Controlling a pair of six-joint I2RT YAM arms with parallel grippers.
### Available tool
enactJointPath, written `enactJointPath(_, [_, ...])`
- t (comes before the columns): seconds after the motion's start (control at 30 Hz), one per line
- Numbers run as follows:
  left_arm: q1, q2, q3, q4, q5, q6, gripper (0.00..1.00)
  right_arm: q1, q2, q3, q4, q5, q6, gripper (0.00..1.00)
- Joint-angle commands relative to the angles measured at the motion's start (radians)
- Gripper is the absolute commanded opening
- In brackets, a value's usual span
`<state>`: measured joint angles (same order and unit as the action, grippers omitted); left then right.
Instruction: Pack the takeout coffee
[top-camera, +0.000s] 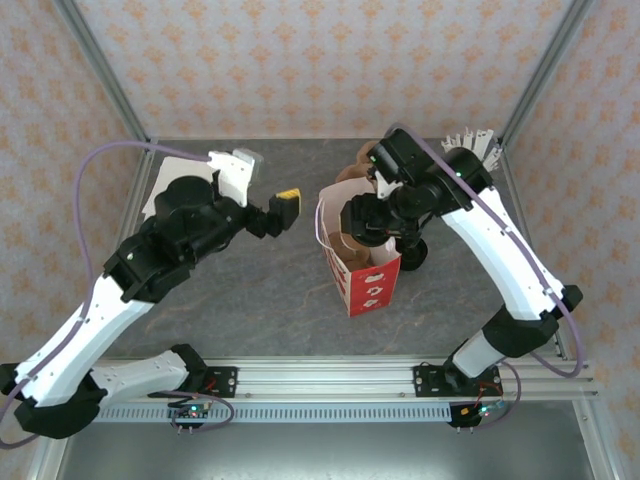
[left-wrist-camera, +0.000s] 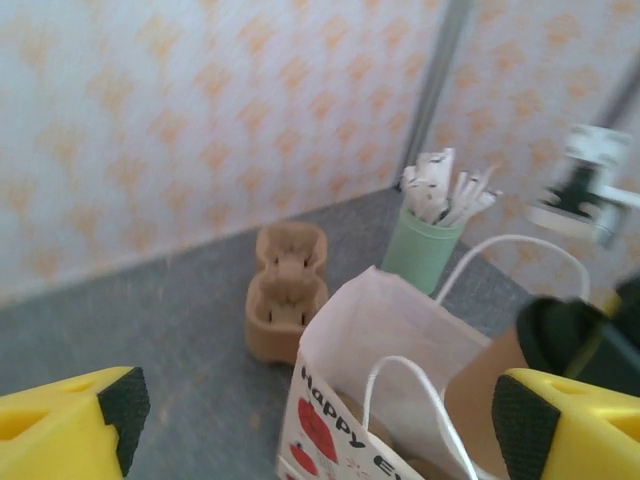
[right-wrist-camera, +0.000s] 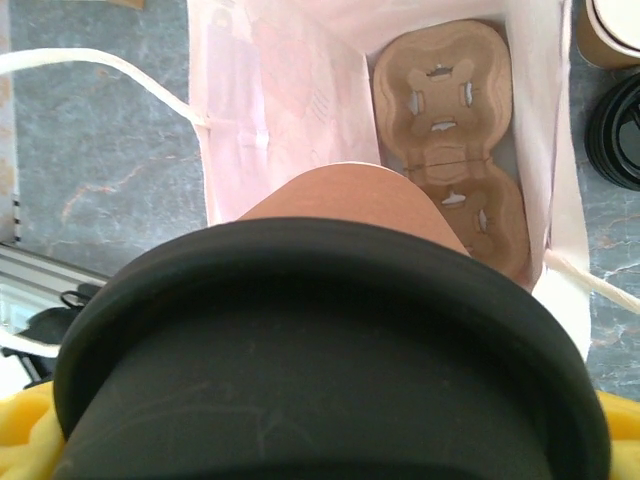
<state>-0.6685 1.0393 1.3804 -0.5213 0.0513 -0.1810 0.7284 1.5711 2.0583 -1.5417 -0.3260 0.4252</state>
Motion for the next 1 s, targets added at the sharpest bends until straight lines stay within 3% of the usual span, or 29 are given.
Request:
enactJointPath(0.0, [0.077,0.041,0.006,-0.09,0.11,-0.399,0.89,0.015,0.016,0.031,-0.051,0.082,-0.02,0.78])
enactJointPath(0.23, [0.095,0.184,0.079,-0.021,0.324,-0.56,0.82,0.038,0.03,-0.008,-0.038,0.095,-0.018,0.78])
enactJointPath(0.57, [0.085,0.277,0.087,0.014,0.455,-0.634,0.65,0.048,0.042,-0.053,-0.029,0.127,-0.014,0.78])
enactJointPath(0.77, [0.057,0.299,0.094,-0.029,0.448,-0.635,0.58,0.051,0.052,-0.073,-0.032,0.134,-0.017,0.77])
enactJointPath(0.97, [0.043,0.298,0.102,-0.072,0.393,-0.62,0.3,0.054,0.052,-0.115,-0.02,0.128,-0.017,0.78])
